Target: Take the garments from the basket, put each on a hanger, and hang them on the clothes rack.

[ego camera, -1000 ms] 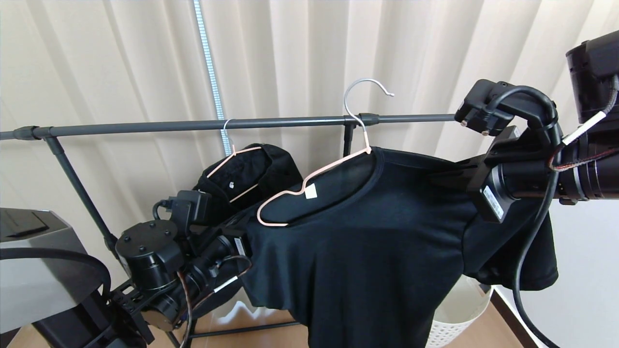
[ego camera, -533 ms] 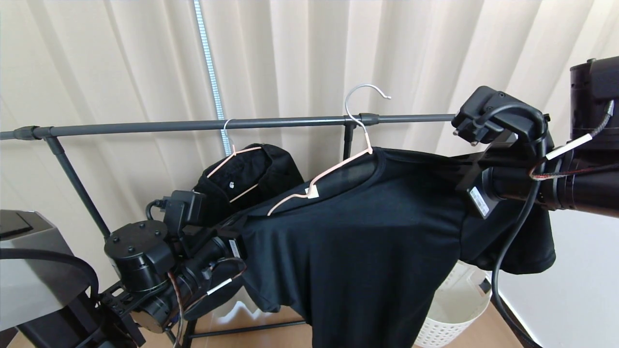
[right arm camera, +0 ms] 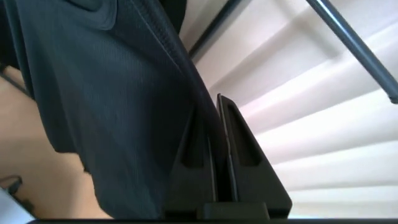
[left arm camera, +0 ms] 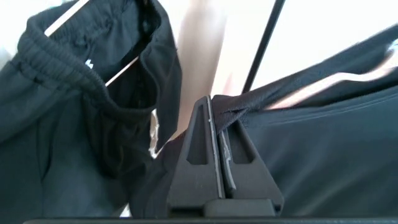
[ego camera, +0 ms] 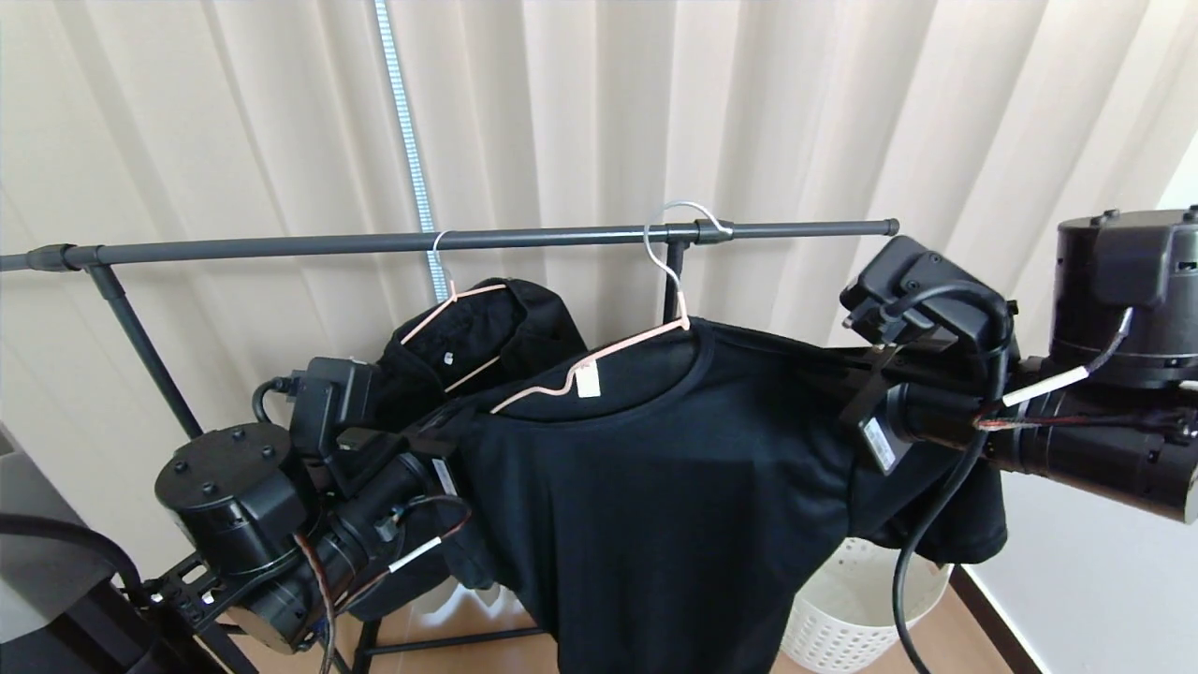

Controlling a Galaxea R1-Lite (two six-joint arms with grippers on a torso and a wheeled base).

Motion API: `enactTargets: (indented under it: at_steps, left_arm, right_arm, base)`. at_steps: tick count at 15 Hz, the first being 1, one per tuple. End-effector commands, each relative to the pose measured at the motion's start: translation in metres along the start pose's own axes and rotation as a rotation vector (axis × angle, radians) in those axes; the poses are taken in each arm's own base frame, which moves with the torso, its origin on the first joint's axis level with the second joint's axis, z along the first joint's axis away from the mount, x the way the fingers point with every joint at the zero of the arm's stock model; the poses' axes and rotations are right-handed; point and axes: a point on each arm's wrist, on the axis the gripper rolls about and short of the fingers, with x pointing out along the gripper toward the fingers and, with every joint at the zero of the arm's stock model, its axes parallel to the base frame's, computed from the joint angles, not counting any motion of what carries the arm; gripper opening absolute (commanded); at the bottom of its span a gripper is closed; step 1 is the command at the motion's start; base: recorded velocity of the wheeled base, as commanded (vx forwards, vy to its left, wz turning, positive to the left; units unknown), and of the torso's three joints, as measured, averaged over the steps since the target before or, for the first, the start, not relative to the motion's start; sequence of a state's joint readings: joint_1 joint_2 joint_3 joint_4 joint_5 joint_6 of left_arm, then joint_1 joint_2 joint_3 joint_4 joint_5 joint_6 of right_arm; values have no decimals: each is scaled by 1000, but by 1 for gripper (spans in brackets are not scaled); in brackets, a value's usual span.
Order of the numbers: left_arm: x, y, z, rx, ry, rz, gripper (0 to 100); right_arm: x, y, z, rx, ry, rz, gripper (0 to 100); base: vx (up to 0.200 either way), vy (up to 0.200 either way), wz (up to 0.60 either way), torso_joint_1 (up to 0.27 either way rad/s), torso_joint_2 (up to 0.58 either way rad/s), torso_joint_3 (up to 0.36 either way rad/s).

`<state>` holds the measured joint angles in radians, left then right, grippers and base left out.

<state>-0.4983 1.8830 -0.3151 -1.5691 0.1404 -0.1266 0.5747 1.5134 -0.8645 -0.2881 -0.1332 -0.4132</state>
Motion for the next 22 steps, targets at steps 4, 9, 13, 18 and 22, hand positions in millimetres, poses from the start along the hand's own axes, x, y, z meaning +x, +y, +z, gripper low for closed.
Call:
enactTargets:
  at_steps: [4, 9, 13, 18, 22]
  left_arm:
    - [-8, -4, 7, 10, -21, -19, 0]
    - [-15, -10, 8, 57, -19, -43, 0]
    - [-17, 12, 10, 159, -14, 4, 0]
    - [-21, 17, 8, 169, 13, -28, 0]
    - [-37, 25, 13, 164, 19, -168, 0]
  right_arm:
    - [14, 22, -20, 90, 63, 101, 0]
    - [15, 37, -34, 168, 70, 183, 0]
    - [1, 19, -34, 204, 14, 247, 0]
    - [1, 19, -35, 209, 7, 279, 0]
    - [0, 23, -39, 216, -20, 414, 0]
  base:
    - [0, 0, 0, 0, 0, 0]
    - [0, 0, 0, 0, 0, 0]
    - [0, 0, 0, 0, 0, 0]
    - [0, 0, 0, 0, 0, 0]
    - [0, 0, 0, 0, 0, 0]
